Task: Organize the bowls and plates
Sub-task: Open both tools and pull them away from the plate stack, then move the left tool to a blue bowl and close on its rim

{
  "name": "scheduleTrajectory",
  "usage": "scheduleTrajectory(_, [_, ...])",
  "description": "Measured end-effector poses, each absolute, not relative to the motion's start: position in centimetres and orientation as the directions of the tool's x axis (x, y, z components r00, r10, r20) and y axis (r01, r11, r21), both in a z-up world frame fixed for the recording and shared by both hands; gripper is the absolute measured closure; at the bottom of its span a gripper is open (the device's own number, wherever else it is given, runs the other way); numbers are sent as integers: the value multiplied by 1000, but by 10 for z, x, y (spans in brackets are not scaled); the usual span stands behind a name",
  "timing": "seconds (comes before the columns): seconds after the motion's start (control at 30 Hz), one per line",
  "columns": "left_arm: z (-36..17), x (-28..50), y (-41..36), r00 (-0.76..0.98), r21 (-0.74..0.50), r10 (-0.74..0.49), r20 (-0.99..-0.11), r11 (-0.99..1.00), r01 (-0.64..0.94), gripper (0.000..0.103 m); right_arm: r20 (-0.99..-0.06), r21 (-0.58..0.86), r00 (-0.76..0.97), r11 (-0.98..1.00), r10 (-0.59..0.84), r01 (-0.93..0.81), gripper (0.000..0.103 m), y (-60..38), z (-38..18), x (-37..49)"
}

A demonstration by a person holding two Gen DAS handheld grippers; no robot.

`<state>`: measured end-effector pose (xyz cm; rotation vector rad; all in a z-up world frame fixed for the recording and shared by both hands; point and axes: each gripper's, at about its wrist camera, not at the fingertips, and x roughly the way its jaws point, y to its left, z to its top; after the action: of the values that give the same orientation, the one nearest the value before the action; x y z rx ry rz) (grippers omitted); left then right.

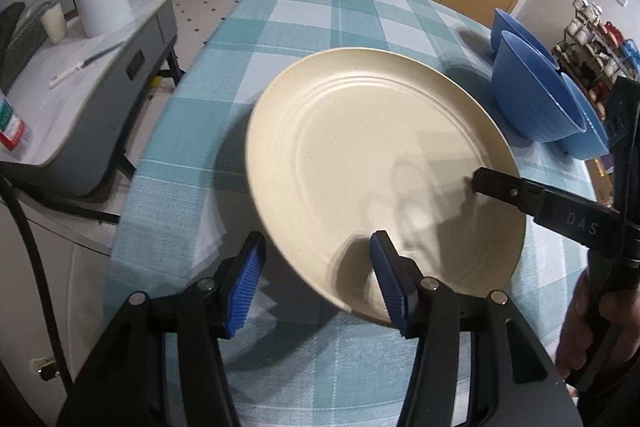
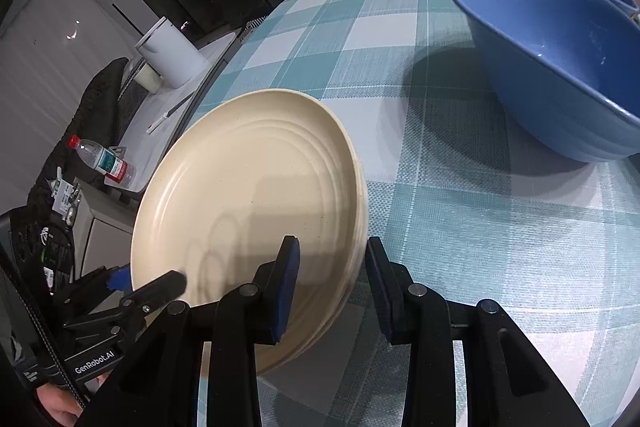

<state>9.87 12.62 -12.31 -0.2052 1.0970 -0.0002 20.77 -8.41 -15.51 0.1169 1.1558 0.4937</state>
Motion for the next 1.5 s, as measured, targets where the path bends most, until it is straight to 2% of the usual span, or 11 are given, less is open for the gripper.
scheduleTrajectory(0.27, [-112,86,140,489,-150,-52,-871,975,-163,50,-819,333,374,892,434,-307,68,-99,-137,192])
scheduleTrajectory(0.4, [-98,78,141,515,-154,-43,-856,973,-175,50,-781,353,428,887,455,-298,57,-116,-117,182])
scheduleTrajectory(0.63, [-68,79,111,547,-157,-88,-833,984,-81,48,-714,371,535,893,451,-257,47,-155,-82,163])
scheduleTrajectory(0.7, [-57,85,96,560,-114,-65,-826,992,-53,42,-711,346,569,910,413,-229,37,-166,-74,156])
scheduleTrajectory(0.73, [-54,87,91,564,-111,-70,-823,993,-39,37,-707,332,587,918,394,-216,36,-174,-70,152])
scheduleTrajectory(0.77, [-49,91,83,576,-110,-79,-814,994,-19,23,-700,322,604,923,381,-208,33,-180,-67,148])
scheduleTrajectory(0.8, [-45,95,77,591,-106,-81,-803,994,-9,16,-691,314,621,928,369,-202,32,-187,-63,144])
scheduleTrajectory(0.93, [-32,104,47,627,-91,-103,-772,994,51,16,-659,291,676,940,331,-177,27,-215,-52,128])
scheduleTrajectory(1.0, [-29,110,32,633,-93,-119,-765,993,74,15,-633,283,710,946,310,-160,19,-230,-47,120])
scheduleTrajectory(1.27, [-30,133,-18,629,-82,-153,-762,987,141,15,-511,275,829,957,227,-93,15,-293,-21,100])
scheduleTrajectory(1.5, [-37,164,-48,610,-73,-157,-776,985,159,15,-485,263,846,959,224,-103,14,-317,-16,98])
